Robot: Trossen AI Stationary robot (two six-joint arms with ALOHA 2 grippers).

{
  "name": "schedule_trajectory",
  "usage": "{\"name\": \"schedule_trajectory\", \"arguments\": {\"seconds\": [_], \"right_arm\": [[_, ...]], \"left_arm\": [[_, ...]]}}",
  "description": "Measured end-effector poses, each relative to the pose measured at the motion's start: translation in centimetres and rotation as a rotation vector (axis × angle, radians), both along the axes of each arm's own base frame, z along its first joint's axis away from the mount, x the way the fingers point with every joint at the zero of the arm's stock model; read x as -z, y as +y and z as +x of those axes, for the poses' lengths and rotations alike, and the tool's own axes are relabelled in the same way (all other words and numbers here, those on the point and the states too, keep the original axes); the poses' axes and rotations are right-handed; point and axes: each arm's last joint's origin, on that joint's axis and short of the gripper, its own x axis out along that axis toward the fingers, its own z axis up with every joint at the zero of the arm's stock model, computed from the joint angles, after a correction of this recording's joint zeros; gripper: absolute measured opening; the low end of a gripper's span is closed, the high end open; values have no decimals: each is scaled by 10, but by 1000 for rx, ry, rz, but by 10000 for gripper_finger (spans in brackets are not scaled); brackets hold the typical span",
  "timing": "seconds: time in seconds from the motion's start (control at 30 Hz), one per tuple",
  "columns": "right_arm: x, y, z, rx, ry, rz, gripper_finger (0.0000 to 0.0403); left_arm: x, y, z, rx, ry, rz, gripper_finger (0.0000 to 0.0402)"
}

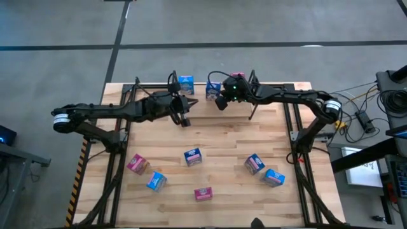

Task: Stack cereal on shelf
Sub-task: Put the top dark blue cereal box on the shelf Adjust the dark blue cereal box

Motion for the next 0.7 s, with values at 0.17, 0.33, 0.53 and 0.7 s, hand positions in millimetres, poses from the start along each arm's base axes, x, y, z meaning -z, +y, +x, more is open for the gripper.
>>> {"name": "schedule_trajectory", "arguments": {"seconds": [0.17,0.33,0.53,0.7], "right_arm": [[4,-3,6,-6,12,-6,9],[6,-8,7,-5,6,-20,9],[3,-9,9,-19,-15,-57,9],[4,-9,8,-22,-5,-55,9]], "left_arm": [[0,1,0,-2,-1,0,0],[0,1,0,-5,-3,-8,0],[1,1,0,-8,-3,-20,0],[1,1,-1,-11,0,-29,0]]}}
